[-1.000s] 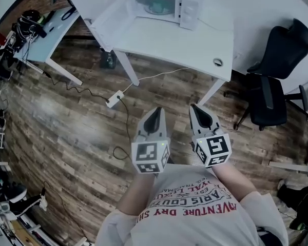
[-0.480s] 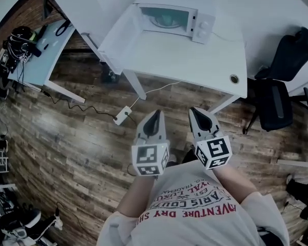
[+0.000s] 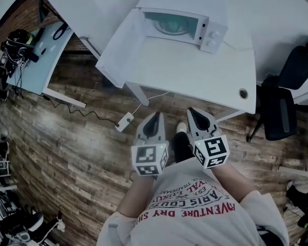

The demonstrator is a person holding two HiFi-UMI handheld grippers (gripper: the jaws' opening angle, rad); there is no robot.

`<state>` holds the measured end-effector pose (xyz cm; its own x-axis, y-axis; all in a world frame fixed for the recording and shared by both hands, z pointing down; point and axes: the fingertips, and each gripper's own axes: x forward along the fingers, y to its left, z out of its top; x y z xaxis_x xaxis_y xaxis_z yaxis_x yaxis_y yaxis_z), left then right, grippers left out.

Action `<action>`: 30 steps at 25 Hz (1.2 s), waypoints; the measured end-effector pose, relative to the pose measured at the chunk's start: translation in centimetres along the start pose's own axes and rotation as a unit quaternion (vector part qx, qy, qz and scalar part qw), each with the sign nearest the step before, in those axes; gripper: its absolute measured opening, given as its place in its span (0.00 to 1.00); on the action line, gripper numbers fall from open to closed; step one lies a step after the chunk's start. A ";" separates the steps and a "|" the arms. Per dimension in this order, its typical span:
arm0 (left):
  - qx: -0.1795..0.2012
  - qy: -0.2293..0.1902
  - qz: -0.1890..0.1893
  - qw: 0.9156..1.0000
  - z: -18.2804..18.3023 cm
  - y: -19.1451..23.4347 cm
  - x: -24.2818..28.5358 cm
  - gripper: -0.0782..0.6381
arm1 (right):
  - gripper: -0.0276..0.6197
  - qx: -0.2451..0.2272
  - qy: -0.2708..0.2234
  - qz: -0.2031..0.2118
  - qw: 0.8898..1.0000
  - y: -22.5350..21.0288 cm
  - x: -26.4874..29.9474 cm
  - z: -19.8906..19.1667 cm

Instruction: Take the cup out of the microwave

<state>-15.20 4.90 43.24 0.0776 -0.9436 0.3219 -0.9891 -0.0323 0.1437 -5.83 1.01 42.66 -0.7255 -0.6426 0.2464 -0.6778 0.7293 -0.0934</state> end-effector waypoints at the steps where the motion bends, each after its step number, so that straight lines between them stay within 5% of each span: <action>1: 0.001 0.002 0.000 1.000 0.3 0.4 1.1 0.12 | 0.06 -0.002 0.001 0.004 1.000 -0.6 1.1 0.4; 18: 0.018 0.005 -0.006 1.000 9.0 4.5 22.0 0.12 | 0.06 -0.016 0.001 0.023 1.000 -14.4 17.7 7.1; 30: 0.038 0.019 -0.079 0.996 11.0 4.6 31.2 0.12 | 0.06 0.018 0.000 -0.047 0.999 -20.1 22.6 8.3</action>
<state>-18.73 -28.37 43.62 0.2357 -0.9120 0.3357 -0.9708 -0.2051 0.1245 -9.56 -30.16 42.08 -0.6579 -0.7080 0.2567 -0.7471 0.6564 -0.1047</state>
